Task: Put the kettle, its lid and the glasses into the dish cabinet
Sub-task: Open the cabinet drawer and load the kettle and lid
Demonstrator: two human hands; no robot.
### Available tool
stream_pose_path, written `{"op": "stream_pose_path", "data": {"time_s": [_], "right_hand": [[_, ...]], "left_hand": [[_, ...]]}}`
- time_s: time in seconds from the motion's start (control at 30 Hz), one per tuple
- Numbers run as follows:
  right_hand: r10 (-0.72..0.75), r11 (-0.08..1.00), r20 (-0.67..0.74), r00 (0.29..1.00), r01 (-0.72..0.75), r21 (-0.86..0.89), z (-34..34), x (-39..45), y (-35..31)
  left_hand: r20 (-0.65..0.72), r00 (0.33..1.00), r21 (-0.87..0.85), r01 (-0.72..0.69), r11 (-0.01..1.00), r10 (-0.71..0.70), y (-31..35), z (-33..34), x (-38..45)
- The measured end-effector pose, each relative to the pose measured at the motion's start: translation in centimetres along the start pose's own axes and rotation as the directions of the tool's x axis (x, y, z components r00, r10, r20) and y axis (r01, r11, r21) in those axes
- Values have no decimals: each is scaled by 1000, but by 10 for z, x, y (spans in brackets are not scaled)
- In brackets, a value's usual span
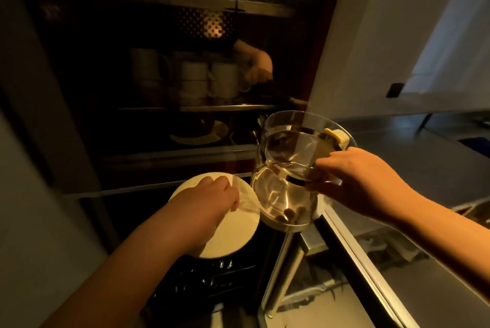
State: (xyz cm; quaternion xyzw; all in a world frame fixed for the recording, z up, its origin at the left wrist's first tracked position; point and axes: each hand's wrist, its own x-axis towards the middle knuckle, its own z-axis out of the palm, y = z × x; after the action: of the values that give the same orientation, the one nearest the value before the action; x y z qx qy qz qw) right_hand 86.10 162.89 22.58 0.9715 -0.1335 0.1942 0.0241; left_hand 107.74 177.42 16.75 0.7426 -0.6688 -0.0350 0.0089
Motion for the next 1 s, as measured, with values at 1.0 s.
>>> {"op": "stream_pose_path", "data": {"time_s": [1.0], "right_hand": [[-190, 971, 259, 947, 142, 193, 128, -9, -19]], "left_hand": [[153, 924, 54, 346, 937, -350, -13, 95, -45]]}}
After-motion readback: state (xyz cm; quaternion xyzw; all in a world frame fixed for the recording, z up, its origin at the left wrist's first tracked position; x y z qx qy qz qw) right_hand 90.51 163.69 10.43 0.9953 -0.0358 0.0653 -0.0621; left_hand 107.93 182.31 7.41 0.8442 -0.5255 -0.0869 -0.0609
